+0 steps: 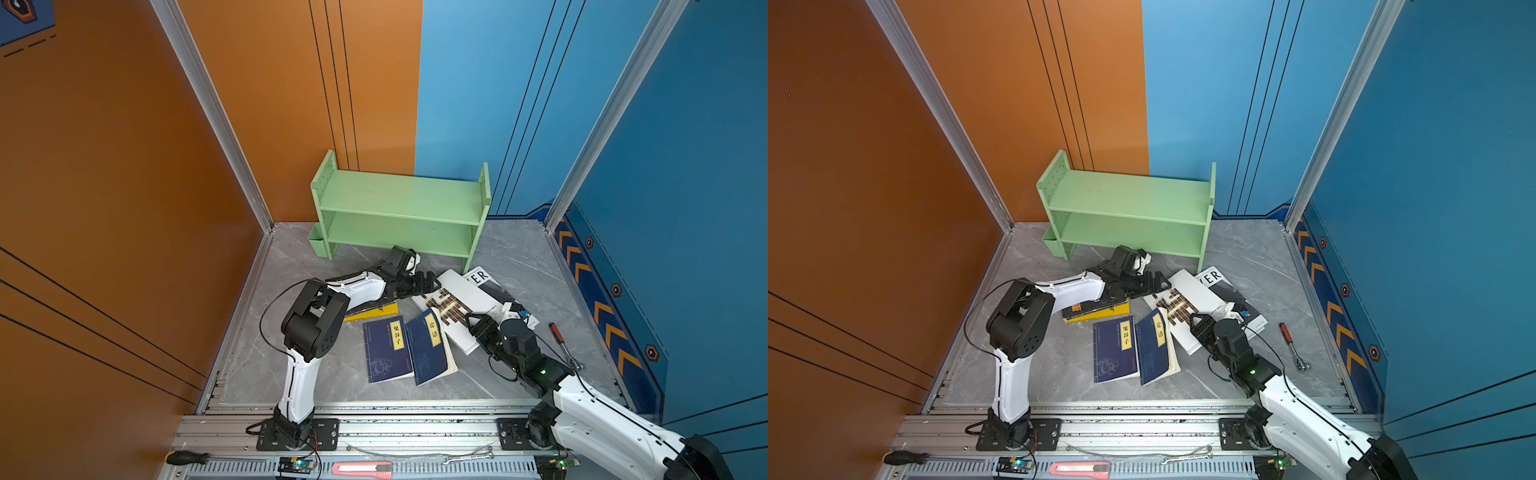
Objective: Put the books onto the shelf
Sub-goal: 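Grip the white portfolio book's edges with the left and right grippers, then lift the white book with both grippers up over the green shelf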
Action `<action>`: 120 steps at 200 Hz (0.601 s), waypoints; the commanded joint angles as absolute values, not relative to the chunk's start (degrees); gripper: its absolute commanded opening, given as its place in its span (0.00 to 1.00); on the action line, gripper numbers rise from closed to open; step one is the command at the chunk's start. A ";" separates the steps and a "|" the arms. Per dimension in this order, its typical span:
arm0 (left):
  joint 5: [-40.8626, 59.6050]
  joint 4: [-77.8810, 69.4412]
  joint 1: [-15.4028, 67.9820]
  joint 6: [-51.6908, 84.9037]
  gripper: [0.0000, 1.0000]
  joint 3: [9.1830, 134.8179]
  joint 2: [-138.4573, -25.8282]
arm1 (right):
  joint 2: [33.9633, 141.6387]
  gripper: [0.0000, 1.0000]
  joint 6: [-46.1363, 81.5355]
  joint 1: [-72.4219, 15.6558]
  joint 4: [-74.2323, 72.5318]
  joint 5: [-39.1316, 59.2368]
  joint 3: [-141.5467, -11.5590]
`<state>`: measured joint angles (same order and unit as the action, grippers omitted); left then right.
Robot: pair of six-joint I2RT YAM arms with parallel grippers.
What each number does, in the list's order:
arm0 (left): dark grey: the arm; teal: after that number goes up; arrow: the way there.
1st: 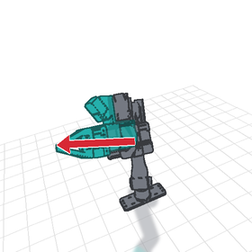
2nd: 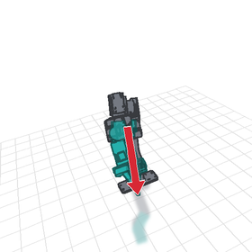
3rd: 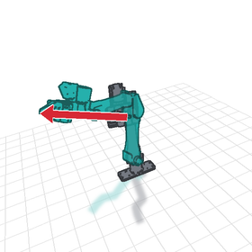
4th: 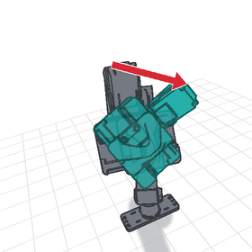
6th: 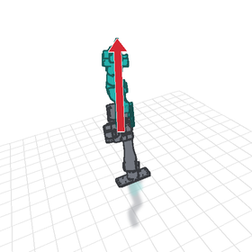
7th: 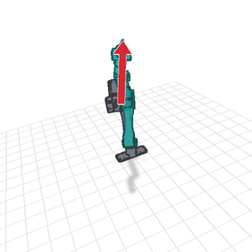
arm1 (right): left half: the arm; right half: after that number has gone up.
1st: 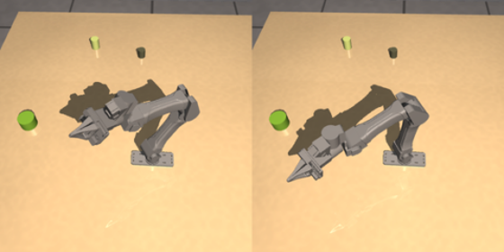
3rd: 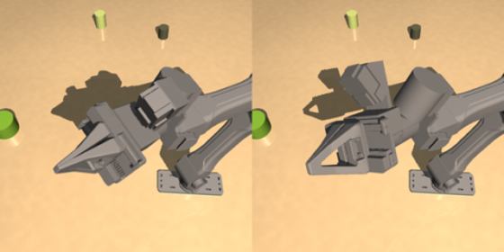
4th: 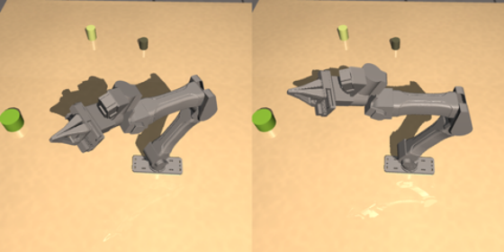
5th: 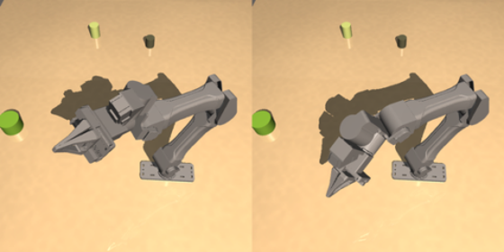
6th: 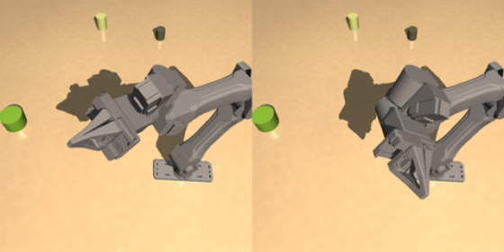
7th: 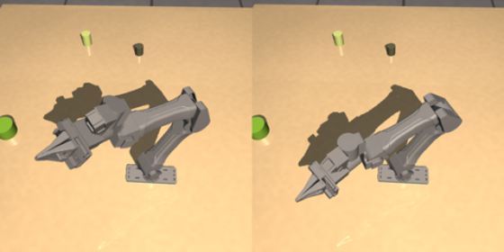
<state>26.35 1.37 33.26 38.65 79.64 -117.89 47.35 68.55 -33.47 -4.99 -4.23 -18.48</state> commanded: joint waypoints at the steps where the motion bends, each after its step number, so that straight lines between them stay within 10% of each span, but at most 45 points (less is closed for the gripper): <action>1: 33.41 0.64 35.77 40.69 0.98 81.32 -118.75 | 49.10 0.53 68.23 -34.69 -1.22 -3.45 -22.29; 120: 29.38 5.18 31.41 40.18 0.98 79.76 -107.82 | 35.01 0.19 70.13 -32.67 17.68 -10.33 -30.62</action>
<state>29.43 2.46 32.93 41.45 79.99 -114.15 37.95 70.39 -33.65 11.09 -7.64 -25.45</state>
